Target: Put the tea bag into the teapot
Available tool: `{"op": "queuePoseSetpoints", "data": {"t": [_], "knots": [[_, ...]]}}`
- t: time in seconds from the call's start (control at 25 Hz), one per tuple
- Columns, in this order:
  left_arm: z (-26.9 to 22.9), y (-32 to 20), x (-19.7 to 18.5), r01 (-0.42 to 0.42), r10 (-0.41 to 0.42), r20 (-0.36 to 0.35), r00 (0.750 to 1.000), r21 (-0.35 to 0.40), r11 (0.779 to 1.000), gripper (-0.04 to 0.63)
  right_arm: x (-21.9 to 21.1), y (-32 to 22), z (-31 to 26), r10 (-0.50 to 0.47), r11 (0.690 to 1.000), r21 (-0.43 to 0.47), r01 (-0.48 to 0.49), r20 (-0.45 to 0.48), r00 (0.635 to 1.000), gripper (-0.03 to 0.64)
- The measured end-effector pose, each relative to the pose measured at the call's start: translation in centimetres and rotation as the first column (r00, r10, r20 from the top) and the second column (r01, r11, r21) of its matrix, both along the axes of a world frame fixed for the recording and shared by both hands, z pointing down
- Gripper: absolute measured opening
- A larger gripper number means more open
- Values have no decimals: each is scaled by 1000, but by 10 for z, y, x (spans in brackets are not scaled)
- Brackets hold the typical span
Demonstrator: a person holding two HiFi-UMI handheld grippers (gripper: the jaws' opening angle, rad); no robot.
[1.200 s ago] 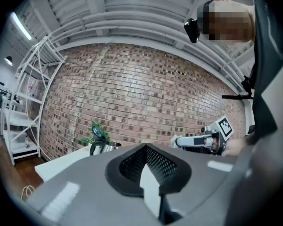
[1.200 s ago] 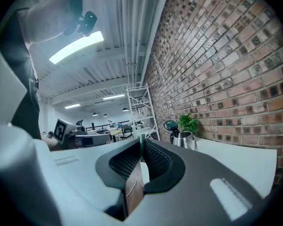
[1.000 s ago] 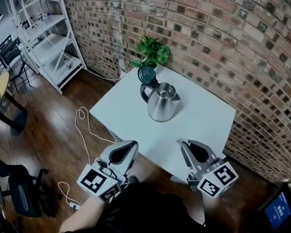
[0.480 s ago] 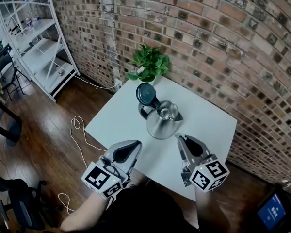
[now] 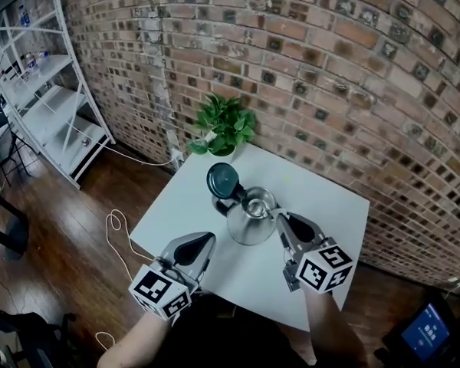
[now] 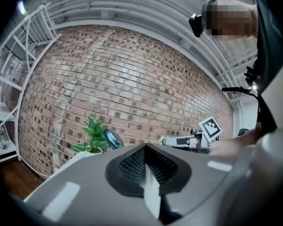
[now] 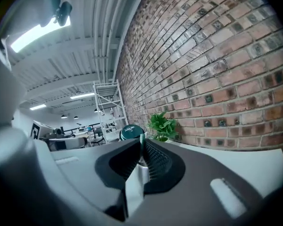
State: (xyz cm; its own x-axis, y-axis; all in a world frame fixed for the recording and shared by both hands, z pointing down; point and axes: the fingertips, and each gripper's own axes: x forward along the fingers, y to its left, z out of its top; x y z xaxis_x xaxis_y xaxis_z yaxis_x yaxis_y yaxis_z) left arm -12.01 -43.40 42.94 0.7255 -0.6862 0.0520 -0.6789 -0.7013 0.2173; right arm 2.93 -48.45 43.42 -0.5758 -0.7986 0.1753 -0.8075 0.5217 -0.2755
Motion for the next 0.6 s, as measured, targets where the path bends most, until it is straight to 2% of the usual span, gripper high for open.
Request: {"op": "queuePoseSetpoints", "data": {"t": [0.24,0.6], "knots": [[-9,-26,-13,-100,99,24,995,23,995,5,-4,-31,10,99,994,-46,-102,-63,993,23],[-5,-47,-42,-116,116,7,993,15,993,5,-25,-58,20,109,991,-61,-122,-186,977,23]]}}
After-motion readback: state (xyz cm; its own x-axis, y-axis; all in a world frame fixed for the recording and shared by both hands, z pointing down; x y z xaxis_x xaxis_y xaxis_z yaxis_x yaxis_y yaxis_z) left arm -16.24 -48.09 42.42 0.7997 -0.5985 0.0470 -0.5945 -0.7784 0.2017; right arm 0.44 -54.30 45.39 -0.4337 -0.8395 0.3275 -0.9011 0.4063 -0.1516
